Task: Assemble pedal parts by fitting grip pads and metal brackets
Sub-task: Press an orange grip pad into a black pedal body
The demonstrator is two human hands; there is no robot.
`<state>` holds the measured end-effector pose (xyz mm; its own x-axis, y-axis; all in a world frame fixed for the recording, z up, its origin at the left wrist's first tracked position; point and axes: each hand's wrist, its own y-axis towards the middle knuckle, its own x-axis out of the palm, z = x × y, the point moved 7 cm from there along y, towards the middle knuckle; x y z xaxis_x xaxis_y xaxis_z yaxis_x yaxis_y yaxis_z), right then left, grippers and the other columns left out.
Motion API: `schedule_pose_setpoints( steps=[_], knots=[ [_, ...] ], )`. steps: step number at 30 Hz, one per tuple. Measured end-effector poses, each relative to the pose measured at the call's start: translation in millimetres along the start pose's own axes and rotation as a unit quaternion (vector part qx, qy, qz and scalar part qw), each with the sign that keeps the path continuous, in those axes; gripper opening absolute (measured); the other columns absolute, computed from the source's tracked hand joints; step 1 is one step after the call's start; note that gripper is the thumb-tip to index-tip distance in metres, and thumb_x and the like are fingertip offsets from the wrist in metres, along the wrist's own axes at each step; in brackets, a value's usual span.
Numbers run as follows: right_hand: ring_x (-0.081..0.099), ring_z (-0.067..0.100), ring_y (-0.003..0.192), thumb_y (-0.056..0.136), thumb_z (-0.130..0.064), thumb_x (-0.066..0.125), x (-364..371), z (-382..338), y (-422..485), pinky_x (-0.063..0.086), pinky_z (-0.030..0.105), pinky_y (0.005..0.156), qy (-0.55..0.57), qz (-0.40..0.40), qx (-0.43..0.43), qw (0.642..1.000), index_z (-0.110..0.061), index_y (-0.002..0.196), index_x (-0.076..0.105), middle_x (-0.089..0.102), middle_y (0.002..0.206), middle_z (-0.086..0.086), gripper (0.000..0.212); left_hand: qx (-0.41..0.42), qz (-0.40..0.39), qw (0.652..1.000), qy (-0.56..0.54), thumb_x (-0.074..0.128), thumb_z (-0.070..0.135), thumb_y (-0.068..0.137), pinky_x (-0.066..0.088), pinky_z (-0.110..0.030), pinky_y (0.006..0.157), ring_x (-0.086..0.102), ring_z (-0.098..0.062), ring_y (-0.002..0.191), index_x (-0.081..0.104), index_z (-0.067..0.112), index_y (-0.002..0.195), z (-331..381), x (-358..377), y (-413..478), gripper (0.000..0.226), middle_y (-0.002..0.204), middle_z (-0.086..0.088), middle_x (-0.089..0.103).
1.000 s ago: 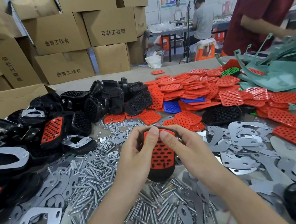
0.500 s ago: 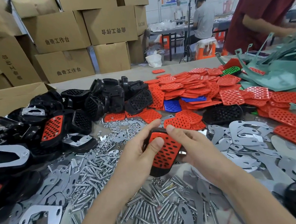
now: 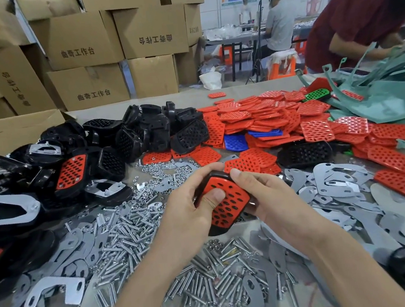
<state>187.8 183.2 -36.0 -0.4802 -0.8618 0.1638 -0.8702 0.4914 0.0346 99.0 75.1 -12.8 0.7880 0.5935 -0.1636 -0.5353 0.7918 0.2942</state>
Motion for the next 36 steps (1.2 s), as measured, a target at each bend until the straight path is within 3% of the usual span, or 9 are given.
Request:
schedule_pose_setpoints(
  steps=[3,7,10,12,15,21,25,31,36],
  knots=[
    [0.05,0.028,0.086,0.07,-0.077,0.075,0,1,3,0.038,0.051,0.082,-0.019,0.022,-0.014,0.999,0.003,0.107,0.066,0.057,0.091,0.015,0.089,-0.014,0.009,1.0,0.001,0.058,0.008,0.099,0.057,-0.024,0.078,0.069,-0.01,0.098,0.069,0.045,0.106,-2,-1,0,0.039,0.103,0.011,0.074],
    [0.063,0.029,0.084,0.085,-0.071,0.063,1,7,4,0.052,0.05,0.088,-0.052,0.034,-0.01,0.998,-0.015,0.108,0.076,0.071,0.096,0.022,0.062,-0.051,0.036,0.998,-0.009,0.058,0.006,0.1,0.056,-0.019,0.076,0.07,-0.007,0.091,0.069,0.033,0.104,-8,-1,1,0.029,0.096,0.009,0.075],
    [0.072,0.008,0.087,0.09,-0.064,0.064,6,5,4,0.057,0.023,0.08,-0.076,0.036,-0.047,0.995,-0.02,0.108,0.077,0.078,0.097,0.002,0.049,-0.083,0.072,0.991,-0.071,0.058,0.009,0.1,0.054,-0.019,0.074,0.072,-0.01,0.09,0.071,0.024,0.105,-13,-3,3,0.021,0.096,0.005,0.077],
    [0.07,-0.001,0.086,0.089,-0.051,0.064,10,0,3,0.053,0.013,0.073,-0.079,0.049,-0.089,0.992,-0.022,0.111,0.074,0.078,0.096,-0.009,0.038,-0.094,0.079,0.987,-0.103,0.059,0.012,0.1,0.055,-0.029,0.086,0.072,-0.015,0.099,0.071,0.019,0.111,-16,-3,4,0.019,0.102,0.0,0.077],
    [0.072,0.004,0.097,0.095,-0.04,0.061,6,-2,1,0.054,0.016,0.076,-0.054,0.081,-0.113,0.989,-0.025,0.115,0.071,0.076,0.106,-0.009,0.027,-0.117,0.07,0.978,-0.158,0.059,0.02,0.1,0.055,-0.039,0.093,0.071,-0.021,0.106,0.072,0.026,0.117,-21,0,3,0.023,0.11,-0.005,0.075],
    [0.071,0.011,0.106,0.095,-0.046,0.057,2,-6,-2,0.057,0.021,0.081,-0.059,0.092,-0.12,0.987,-0.034,0.114,0.072,0.075,0.114,-0.009,0.027,-0.116,0.055,0.971,-0.202,0.059,0.035,0.093,0.057,-0.032,0.078,0.072,-0.018,0.099,0.073,0.029,0.114,-18,2,3,0.025,0.114,-0.009,0.074],
    [0.07,0.013,0.109,0.095,-0.046,0.057,4,-7,-2,0.06,0.029,0.089,-0.061,0.088,-0.131,0.986,-0.036,0.113,0.072,0.074,0.115,-0.009,0.025,-0.111,0.049,0.971,-0.207,0.054,0.029,0.1,0.057,-0.03,0.076,0.071,-0.016,0.098,0.072,0.027,0.112,-16,1,3,0.022,0.112,-0.006,0.075],
    [0.07,0.004,0.1,0.102,-0.033,0.058,5,-8,-2,0.055,0.019,0.081,-0.072,0.098,-0.149,0.981,-0.036,0.109,0.073,0.074,0.108,-0.012,0.017,-0.09,0.04,0.981,-0.168,0.052,0.027,0.103,0.058,-0.032,0.08,0.071,-0.013,0.096,0.074,0.03,0.107,-15,1,4,0.023,0.105,0.0,0.076],
    [0.071,0.003,0.095,0.104,-0.025,0.06,6,-8,-2,0.054,0.016,0.079,-0.08,0.11,-0.159,0.978,-0.035,0.105,0.073,0.075,0.105,-0.011,0.017,-0.047,0.047,0.993,-0.096,0.055,0.023,0.103,0.056,-0.021,0.068,0.071,-0.011,0.084,0.072,0.034,0.107,-12,0,3,0.02,0.088,0.0,0.075]
  ],
)
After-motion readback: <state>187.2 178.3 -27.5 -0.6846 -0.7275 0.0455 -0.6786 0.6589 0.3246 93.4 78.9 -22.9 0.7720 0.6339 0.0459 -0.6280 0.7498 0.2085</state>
